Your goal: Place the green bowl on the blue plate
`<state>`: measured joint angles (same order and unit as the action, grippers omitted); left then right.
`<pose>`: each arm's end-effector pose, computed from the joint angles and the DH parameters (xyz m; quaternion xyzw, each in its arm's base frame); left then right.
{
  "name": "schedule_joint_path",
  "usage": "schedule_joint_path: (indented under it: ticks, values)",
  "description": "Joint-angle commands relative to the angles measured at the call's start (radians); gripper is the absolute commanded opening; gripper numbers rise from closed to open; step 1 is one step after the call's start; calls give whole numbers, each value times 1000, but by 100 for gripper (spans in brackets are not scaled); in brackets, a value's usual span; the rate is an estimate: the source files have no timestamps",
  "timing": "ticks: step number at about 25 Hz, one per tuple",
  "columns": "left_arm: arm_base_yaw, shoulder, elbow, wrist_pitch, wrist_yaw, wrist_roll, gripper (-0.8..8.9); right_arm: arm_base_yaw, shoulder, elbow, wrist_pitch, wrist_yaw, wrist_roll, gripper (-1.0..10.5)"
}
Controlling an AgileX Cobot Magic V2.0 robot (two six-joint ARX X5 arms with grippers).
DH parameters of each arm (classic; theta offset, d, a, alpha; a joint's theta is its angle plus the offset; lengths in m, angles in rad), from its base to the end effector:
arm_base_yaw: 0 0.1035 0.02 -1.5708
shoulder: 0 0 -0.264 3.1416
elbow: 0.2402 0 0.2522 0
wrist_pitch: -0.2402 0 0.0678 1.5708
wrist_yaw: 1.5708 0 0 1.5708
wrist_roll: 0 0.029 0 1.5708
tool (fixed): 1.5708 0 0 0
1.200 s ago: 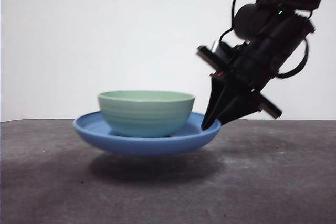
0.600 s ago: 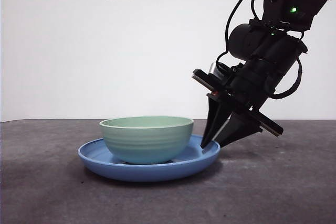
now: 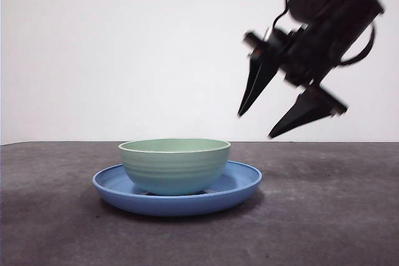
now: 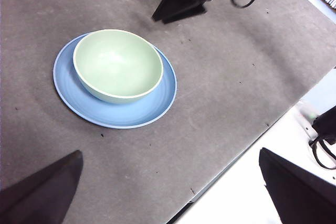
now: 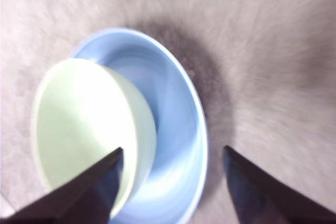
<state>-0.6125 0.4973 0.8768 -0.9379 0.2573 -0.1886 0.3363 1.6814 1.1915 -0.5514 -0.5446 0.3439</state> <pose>0.0568 -0.0489 0.3251 -0.0336 0.3082 -0.3777 0.8725 0.3163 0.1265 0.2236 0.1852 0.5507 0.2797 0.7643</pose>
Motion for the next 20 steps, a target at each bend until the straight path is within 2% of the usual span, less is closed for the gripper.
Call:
schedule_joint_path:
  ticks: [1, 6, 13, 16, 20]
  values:
    - [-4, 5, 6, 11, 2, 16, 625, -1, -63, 21, -60, 4, -73, 339]
    - [-4, 5, 6, 11, 2, 16, 625, 3, -257, 21, -225, 71, -171, 355]
    - [-4, 5, 6, 11, 2, 15, 625, 2, -462, 21, -386, 101, -247, 543]
    - [-4, 5, 6, 11, 2, 15, 625, 2, -536, 20, -436, 101, -282, 550]
    - [-4, 5, 6, 11, 2, 15, 625, 2, -629, 14, -453, 101, -289, 550]
